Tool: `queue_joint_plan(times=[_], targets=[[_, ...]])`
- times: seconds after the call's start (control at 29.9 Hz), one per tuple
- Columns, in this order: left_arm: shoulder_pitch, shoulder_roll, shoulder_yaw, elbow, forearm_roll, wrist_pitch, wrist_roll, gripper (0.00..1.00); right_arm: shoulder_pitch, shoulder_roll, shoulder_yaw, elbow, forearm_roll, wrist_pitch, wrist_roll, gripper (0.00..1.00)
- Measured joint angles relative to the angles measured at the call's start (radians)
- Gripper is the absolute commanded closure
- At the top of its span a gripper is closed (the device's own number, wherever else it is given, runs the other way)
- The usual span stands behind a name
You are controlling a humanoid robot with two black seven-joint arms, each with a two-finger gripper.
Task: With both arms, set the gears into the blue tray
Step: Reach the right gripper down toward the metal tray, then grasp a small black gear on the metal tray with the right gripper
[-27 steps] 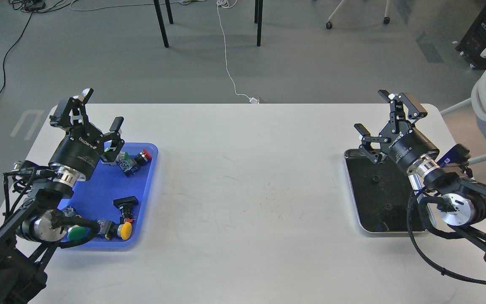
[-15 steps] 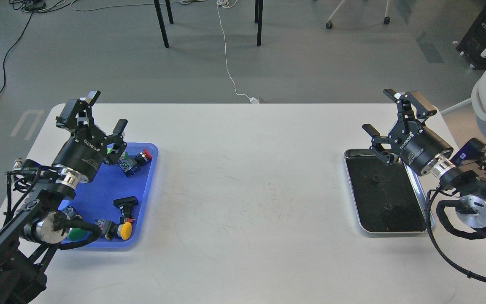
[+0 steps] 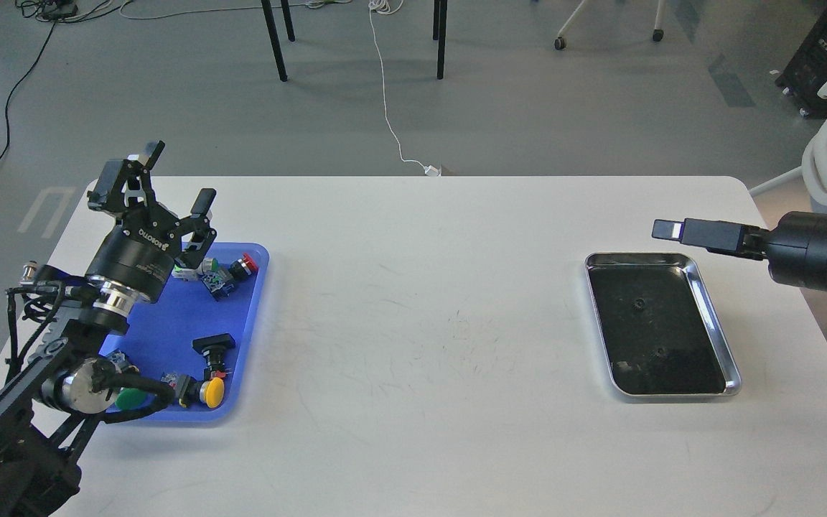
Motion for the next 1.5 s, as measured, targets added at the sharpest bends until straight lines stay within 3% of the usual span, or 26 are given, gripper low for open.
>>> queue_joint_plan(times=[0.27,0.47,0.57,0.7,1.14,1.24,1.5], targets=[[0.001,0.007,0.0,-0.018,0.0,0.0,0.0,0.02,0.147,0.271,-0.358,-0.247,-0.129,0.0,0.0,0.04],[0.003,0.003,0.0,-0.019,0.0,-0.001,0.0,0.02,0.132,0.397,-0.452,-0.326,-0.126,-0.008,0.0,0.08],[0.003,0.003,0.0,-0.019,0.001,-0.002,0.0,0.02,0.109,0.444,-0.466,-0.357,-0.118,-0.016,0.0,0.16],[0.003,0.004,0.0,-0.019,0.001,-0.002,0.0,0.02,0.083,0.493,-0.471,-0.394,-0.114,-0.019,0.0,0.25],[0.009,0.015,0.0,-0.025,0.001,-0.001,0.0,0.02,0.018,0.566,-0.473,-0.485,-0.113,-0.019,0.0,0.29],[0.012,0.014,0.0,-0.026,0.001,-0.001,0.0,0.02,0.002,0.573,-0.473,-0.497,-0.112,-0.019,0.0,0.38],[0.021,0.015,0.0,-0.026,0.001,-0.001,0.0,0.02,-0.013,0.582,-0.468,-0.509,-0.092,-0.024,0.0,0.49]])
